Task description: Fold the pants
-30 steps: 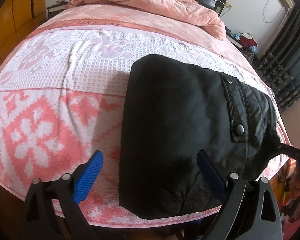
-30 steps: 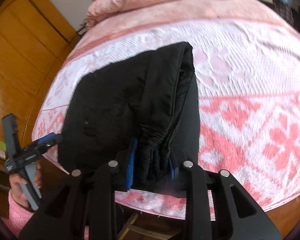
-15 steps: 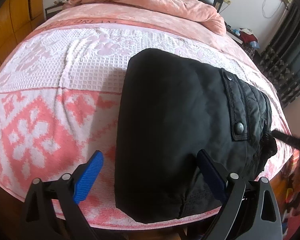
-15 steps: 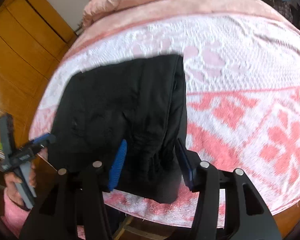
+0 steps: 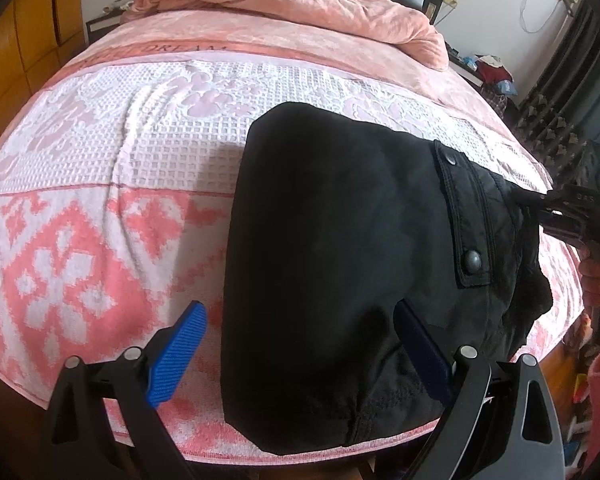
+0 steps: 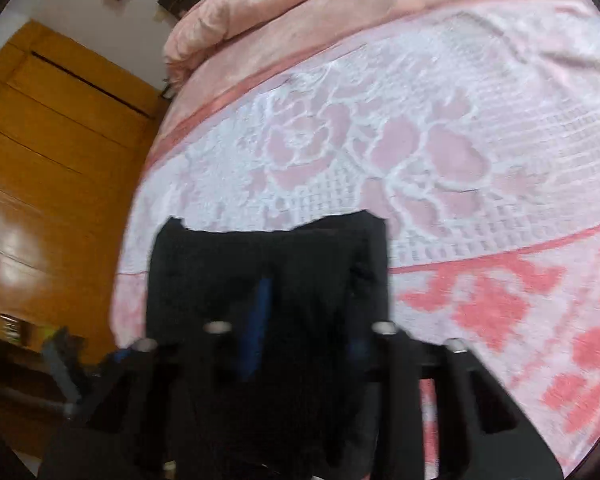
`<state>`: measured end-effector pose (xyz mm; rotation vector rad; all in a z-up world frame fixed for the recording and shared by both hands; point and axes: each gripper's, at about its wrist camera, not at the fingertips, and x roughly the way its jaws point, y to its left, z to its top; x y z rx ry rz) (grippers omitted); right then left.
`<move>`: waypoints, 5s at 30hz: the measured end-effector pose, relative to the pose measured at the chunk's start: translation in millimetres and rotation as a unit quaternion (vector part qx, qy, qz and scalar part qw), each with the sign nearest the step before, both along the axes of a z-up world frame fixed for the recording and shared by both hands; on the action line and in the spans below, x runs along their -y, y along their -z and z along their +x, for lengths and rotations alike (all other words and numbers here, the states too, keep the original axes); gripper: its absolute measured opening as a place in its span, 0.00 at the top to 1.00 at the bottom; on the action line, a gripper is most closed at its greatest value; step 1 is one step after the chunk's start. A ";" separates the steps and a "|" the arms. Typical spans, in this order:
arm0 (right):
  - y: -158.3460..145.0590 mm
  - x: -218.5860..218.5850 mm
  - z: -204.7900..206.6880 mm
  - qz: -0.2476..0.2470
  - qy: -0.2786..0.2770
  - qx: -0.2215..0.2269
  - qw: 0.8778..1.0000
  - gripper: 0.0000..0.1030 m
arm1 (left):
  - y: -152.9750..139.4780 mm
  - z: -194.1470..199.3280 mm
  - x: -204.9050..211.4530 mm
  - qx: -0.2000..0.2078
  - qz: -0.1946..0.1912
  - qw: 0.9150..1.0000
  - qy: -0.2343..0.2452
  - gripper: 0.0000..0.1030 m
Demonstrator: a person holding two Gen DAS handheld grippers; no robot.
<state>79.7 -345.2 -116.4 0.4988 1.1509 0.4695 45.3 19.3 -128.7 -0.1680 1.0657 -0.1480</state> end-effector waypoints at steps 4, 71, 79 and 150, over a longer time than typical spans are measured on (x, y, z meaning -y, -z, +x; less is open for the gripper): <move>-12.1 -10.8 6.0 -0.018 -0.013 0.030 0.999 0.91 | -4.9 -0.2 1.5 0.017 0.003 1.000 -0.004 0.08; 33.3 -16.6 -116.4 -0.034 0.011 -0.031 0.999 0.81 | -61.0 -39.6 31.8 0.110 0.047 0.992 0.027 0.04; 19.2 -25.2 -118.7 -0.056 0.005 -0.013 0.998 0.73 | -48.7 -34.7 33.6 0.085 0.039 0.995 0.037 0.04; 77.0 59.0 -38.4 0.182 -0.039 -0.106 0.977 0.23 | 83.8 69.6 -36.7 -0.173 -0.292 0.936 0.095 0.03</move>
